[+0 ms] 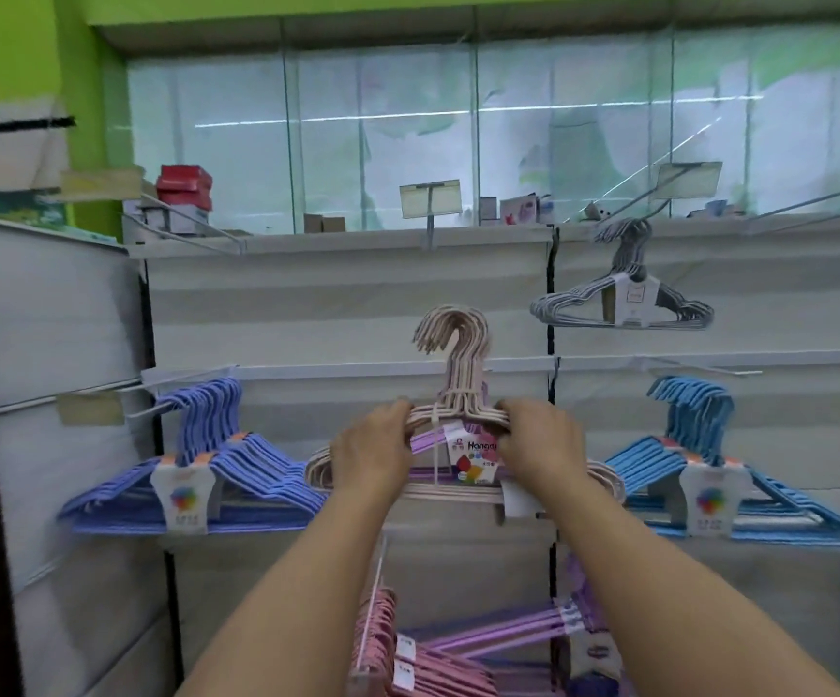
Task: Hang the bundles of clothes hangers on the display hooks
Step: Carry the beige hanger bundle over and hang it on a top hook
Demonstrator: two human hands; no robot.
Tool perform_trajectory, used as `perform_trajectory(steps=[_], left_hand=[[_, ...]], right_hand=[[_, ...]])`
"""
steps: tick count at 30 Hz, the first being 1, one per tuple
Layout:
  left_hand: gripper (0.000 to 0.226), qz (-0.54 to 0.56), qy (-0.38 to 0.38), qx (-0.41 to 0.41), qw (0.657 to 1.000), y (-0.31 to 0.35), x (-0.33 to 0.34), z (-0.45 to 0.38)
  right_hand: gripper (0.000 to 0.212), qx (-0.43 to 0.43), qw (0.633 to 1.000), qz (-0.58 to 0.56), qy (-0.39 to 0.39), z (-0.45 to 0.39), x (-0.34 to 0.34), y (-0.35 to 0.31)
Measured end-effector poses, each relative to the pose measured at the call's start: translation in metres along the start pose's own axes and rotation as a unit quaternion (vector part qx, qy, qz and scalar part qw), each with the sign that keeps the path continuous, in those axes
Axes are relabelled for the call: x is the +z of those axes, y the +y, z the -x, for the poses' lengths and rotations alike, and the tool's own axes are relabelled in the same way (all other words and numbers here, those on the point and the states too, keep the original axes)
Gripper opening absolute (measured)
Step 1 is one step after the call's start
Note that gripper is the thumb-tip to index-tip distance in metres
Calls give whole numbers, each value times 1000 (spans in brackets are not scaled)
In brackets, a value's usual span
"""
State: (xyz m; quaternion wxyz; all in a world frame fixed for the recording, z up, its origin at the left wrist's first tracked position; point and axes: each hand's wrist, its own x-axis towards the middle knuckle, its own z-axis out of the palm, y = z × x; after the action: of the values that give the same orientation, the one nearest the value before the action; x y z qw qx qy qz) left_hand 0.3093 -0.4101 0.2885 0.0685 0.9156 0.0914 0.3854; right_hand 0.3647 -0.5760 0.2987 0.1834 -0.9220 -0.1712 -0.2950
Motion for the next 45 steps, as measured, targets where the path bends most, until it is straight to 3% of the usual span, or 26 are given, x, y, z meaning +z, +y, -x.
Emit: perform_trajectory(steps=[10, 17, 24, 29, 35, 39, 45], left_hand=[[16, -57, 131, 54, 988, 15, -24, -84], [22, -23, 111, 79, 990, 39, -17, -147], [26, -35, 160, 90, 982, 44, 7, -183], [43, 131, 136, 32, 981, 41, 21, -199], [54, 285, 170, -10, 943, 42, 24, -234], [68, 383, 146, -4, 912, 51, 25, -258], [61, 411, 173, 1, 895, 46, 27, -273]], right_hand=[[17, 4, 997, -2, 80, -78, -41, 1], [20, 14, 995, 5, 101, -140, -56, 29], [19, 21, 994, -3, 106, -188, -49, 46], [16, 30, 993, -1, 115, -212, -36, 44], [17, 44, 991, -10, 124, -233, -14, 30], [18, 39, 991, -29, 125, -249, -1, 17], [20, 42, 990, -44, 126, -263, 6, 3]])
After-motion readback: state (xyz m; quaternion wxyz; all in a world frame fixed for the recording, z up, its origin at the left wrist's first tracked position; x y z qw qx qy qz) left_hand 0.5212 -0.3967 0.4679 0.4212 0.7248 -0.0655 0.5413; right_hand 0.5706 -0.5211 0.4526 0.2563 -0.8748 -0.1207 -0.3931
